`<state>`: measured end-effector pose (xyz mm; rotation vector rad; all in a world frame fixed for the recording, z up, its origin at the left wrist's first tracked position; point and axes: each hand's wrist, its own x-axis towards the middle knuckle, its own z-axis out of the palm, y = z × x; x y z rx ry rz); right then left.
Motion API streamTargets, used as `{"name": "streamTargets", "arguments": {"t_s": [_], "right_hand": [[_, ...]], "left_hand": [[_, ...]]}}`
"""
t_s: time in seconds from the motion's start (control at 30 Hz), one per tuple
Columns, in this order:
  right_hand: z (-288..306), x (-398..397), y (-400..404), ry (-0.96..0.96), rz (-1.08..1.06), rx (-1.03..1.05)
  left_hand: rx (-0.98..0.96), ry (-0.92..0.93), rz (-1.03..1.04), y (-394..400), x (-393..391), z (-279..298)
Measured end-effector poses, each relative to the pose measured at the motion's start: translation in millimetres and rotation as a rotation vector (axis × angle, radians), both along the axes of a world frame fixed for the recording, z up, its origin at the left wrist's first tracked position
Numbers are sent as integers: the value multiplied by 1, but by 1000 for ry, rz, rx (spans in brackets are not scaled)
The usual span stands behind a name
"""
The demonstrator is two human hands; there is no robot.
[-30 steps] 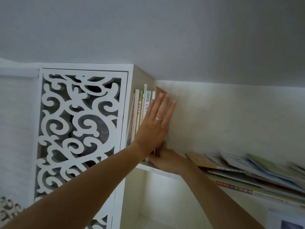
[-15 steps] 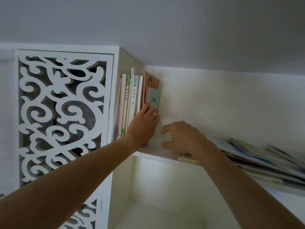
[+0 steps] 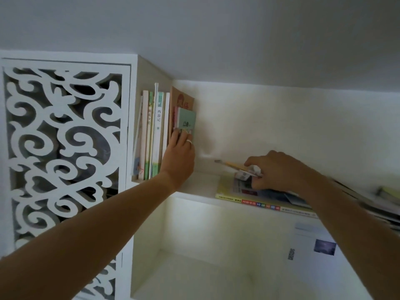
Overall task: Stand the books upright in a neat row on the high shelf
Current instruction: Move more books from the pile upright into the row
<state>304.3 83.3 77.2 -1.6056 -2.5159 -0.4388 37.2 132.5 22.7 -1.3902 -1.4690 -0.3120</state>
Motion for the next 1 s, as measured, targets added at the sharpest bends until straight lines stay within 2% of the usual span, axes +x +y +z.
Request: {"name": "streamTargets", "arguments": {"t_s": [0.2, 0.37, 0.47, 0.6, 0.67, 0.73, 0.8, 0.9, 1.0], "right_hand": [[-17, 1, 9, -87, -228, -87], [-15, -15, 10, -86, -153, 251], [-4, -42, 6, 68, -84, 426], [6, -101, 7, 471, -15, 547], [13, -127, 9, 664, 11, 565], [21, -150, 13, 813, 47, 484], [24, -169, 20, 850, 122, 350], [23, -171, 30, 747, 228, 107], [29, -136, 29, 598, 289, -140]], "left_hand": [[-36, -6, -58, -4, -7, 0], [29, -165, -211, -8, -1, 5], [49, -241, -298, -8, 0, 6], [126, -434, -568, -10, 2, 9], [83, -536, -682, -13, 4, 10], [19, -485, -655, -10, 1, 9], [-66, -371, -577, -6, -8, 7], [-156, -258, -530, -8, -19, 8], [-138, -200, -451, -7, -20, 8]]}}
